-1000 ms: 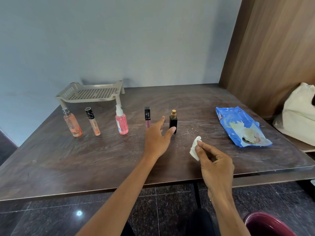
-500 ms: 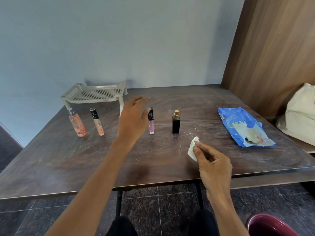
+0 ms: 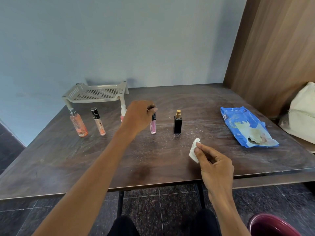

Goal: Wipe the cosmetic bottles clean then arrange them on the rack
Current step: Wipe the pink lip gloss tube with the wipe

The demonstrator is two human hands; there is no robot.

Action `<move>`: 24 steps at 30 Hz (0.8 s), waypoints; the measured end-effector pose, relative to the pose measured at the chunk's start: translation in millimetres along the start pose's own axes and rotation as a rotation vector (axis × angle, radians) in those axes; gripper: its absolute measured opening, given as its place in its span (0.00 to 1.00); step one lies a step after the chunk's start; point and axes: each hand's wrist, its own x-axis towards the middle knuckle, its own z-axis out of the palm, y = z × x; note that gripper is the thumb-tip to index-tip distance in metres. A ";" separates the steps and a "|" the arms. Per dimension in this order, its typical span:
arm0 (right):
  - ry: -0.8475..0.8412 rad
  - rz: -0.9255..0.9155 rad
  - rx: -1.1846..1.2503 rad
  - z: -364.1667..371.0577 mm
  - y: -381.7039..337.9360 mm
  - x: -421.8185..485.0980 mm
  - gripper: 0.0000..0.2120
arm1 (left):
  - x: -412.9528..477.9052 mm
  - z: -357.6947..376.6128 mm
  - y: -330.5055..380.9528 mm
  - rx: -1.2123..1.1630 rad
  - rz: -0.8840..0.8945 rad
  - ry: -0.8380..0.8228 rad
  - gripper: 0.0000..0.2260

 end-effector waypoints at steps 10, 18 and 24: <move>-0.027 0.019 0.016 4.2 -0.4 -4.2 0.08 | -27.4 -13.2 -2.4 -0.047 0.005 0.091 0.09; -0.018 -0.041 0.025 7.8 -13.1 -11.1 0.07 | -123.9 12.9 1.8 -0.457 -0.061 0.138 0.11; -0.082 -0.185 -0.117 16.6 -19.3 -15.9 0.07 | -157.6 30.1 0.4 -0.566 -0.129 0.152 0.12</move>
